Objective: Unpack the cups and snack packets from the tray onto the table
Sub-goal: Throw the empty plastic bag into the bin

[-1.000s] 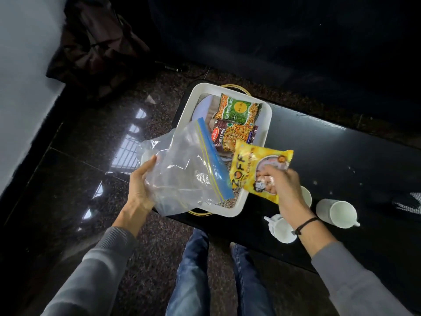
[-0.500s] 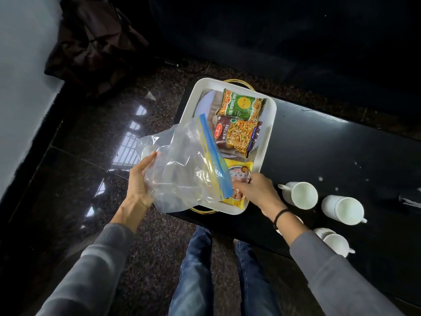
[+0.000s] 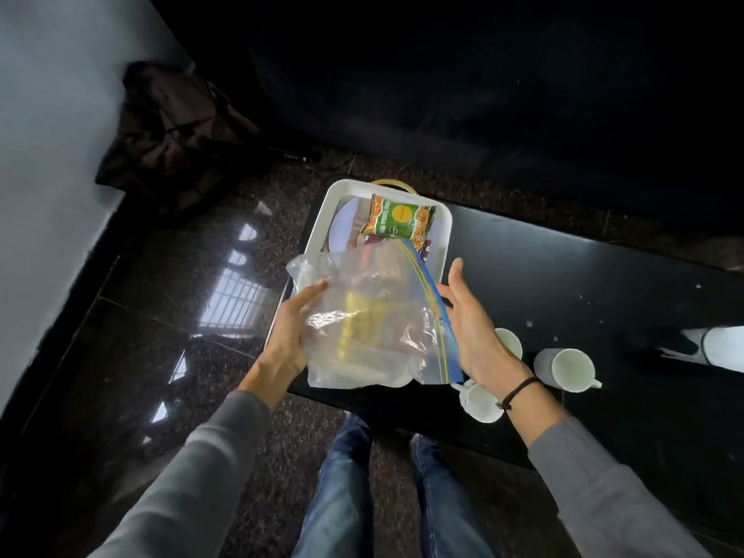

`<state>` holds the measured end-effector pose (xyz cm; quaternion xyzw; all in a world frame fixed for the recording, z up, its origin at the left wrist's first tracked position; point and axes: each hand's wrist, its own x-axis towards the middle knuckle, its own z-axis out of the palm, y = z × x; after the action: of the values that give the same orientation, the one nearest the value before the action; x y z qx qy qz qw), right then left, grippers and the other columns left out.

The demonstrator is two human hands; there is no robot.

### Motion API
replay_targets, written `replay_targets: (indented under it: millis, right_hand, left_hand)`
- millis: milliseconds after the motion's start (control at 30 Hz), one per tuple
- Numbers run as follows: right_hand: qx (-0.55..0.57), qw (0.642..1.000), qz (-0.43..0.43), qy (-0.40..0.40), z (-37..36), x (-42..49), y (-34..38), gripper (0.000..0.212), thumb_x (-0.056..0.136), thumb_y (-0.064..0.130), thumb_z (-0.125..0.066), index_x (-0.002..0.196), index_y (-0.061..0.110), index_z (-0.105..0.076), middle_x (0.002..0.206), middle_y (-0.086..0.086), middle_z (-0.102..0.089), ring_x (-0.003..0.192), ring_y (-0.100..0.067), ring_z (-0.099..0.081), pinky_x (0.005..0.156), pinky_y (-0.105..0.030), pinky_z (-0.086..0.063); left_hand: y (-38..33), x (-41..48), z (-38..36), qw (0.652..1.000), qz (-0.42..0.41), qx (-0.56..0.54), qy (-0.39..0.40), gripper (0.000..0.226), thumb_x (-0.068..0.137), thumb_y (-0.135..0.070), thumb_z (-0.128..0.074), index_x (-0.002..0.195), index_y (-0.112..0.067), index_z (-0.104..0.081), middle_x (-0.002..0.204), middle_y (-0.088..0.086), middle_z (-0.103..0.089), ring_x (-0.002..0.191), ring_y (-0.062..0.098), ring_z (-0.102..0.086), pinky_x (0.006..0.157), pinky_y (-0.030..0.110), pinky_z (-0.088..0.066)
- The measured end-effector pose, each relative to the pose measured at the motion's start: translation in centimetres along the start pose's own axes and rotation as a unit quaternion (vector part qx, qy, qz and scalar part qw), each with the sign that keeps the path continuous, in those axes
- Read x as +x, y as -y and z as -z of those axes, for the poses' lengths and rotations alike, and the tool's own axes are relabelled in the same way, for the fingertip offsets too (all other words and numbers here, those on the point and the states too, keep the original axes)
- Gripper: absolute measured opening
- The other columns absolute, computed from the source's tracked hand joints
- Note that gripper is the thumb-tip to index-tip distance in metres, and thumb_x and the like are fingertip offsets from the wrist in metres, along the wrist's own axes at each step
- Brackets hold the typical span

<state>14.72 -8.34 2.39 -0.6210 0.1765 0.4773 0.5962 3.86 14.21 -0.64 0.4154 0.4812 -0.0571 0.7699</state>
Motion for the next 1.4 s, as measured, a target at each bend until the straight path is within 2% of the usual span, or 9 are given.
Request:
replay_targets:
  millis: [133,233,367,467,533,767,967,1100,1400]
  right_hand:
    - [-0.078,0.994,0.077,-0.004,0.3,-3.0,1.3,0.085,0.068,0.099,-0.047,0.140,0.055,-0.040,0.127,0.047,-0.043,0.133,0.005,-0.036,0.109,-0.027,-0.028]
    - [-0.094,0.990,0.101,0.007,1.3,-4.6,2.0,0.089,0.071,0.091,-0.057,0.149,0.056,-0.031,0.139,0.038,-0.044,0.135,0.002,-0.040,0.091,-0.020,-0.037]
    - [-0.129,0.983,0.125,0.032,2.7,-7.0,2.6,0.107,0.067,0.079,-0.077,0.155,0.057,-0.021,0.163,0.022,-0.026,0.149,-0.006,-0.031,0.113,-0.036,-0.039]
    - [-0.185,0.971,0.145,0.050,2.9,-8.5,3.1,0.125,0.065,0.060,-0.091,0.160,0.046,-0.011,0.165,0.019,-0.014,0.152,-0.006,-0.020,0.118,-0.033,-0.032]
    - [-0.262,0.951,0.157,0.054,2.7,-9.4,3.5,0.131,0.066,0.041,-0.097,0.161,0.043,-0.008,0.158,0.020,-0.012,0.146,-0.002,-0.018,0.112,-0.027,-0.032]
    - [-0.290,0.936,0.189,-0.070,4.9,-11.4,4.6,0.067,0.071,0.025,-0.085,0.133,0.037,-0.063,0.122,0.015,-0.063,0.112,-0.007,-0.058,0.072,-0.007,-0.039]
    - [-0.231,0.945,0.196,-0.123,6.3,-13.6,5.0,0.020,0.072,0.034,-0.069,0.090,0.039,-0.076,0.079,0.014,-0.074,0.084,-0.011,-0.069,0.066,-0.027,-0.053]
    - [-0.201,0.953,0.210,-0.082,6.6,-14.9,4.9,0.025,0.067,0.035,-0.064,0.091,0.033,-0.074,0.082,0.011,-0.075,0.086,-0.016,-0.070,0.077,-0.038,-0.058]
    - [-0.094,0.940,0.267,-0.191,4.5,-16.1,4.3,0.057,0.074,0.038,-0.070,0.128,0.034,-0.051,0.125,-0.001,-0.060,0.110,-0.017,-0.064,0.093,-0.036,-0.057]
  left_hand:
    - [0.3,-1.6,-3.3,0.998,-0.022,0.051,-0.010,0.028,0.087,-0.033,-0.072,0.109,-0.019,-0.081,0.123,0.010,-0.074,0.114,0.033,-0.066,0.094,0.051,-0.058]
    - [0.6,-2.7,-5.7,0.997,-0.053,0.057,-0.001,0.019,0.096,-0.025,-0.065,0.107,-0.016,-0.078,0.130,0.011,-0.068,0.104,0.022,-0.072,0.064,0.032,-0.063]
    - [0.6,-4.7,-9.6,0.998,-0.057,0.018,0.034,0.063,0.096,-0.014,-0.065,0.151,-0.029,-0.038,0.133,0.010,-0.065,0.104,0.029,-0.074,0.074,0.046,-0.065]
    - [0.3,-6.4,-13.0,0.994,-0.056,0.056,0.075,0.062,0.099,-0.016,-0.059,0.136,-0.062,-0.038,0.121,-0.017,-0.065,0.100,0.014,-0.074,0.070,0.042,-0.064]
    - [0.0,-7.4,-15.2,0.991,-0.039,0.088,0.097,0.046,0.102,-0.019,-0.055,0.130,-0.054,-0.046,0.112,-0.015,-0.070,0.098,0.010,-0.075,0.071,0.037,-0.063]
    - [-1.2,-10.2,-18.4,0.975,-0.052,0.180,0.120,0.042,0.101,-0.010,-0.051,0.142,-0.017,-0.051,0.130,0.013,-0.068,0.117,0.031,-0.067,0.100,0.055,-0.055]
    - [-1.0,-13.4,-19.7,0.948,-0.192,0.222,0.124,0.050,0.087,-0.019,-0.072,0.127,-0.033,-0.046,0.104,-0.008,-0.065,0.089,-0.003,-0.068,0.065,0.013,-0.054]
    - [-1.1,-14.9,-20.0,0.949,-0.155,0.214,0.170,0.037,0.086,-0.040,-0.068,0.115,-0.016,-0.067,0.097,0.008,-0.072,0.089,0.018,-0.070,0.075,0.031,-0.056]
    - [-1.9,-16.1,-20.2,0.957,-0.111,0.211,0.165,0.026,0.093,-0.036,-0.063,0.099,-0.016,-0.078,0.091,0.007,-0.079,0.080,0.020,-0.075,0.066,0.026,-0.059]
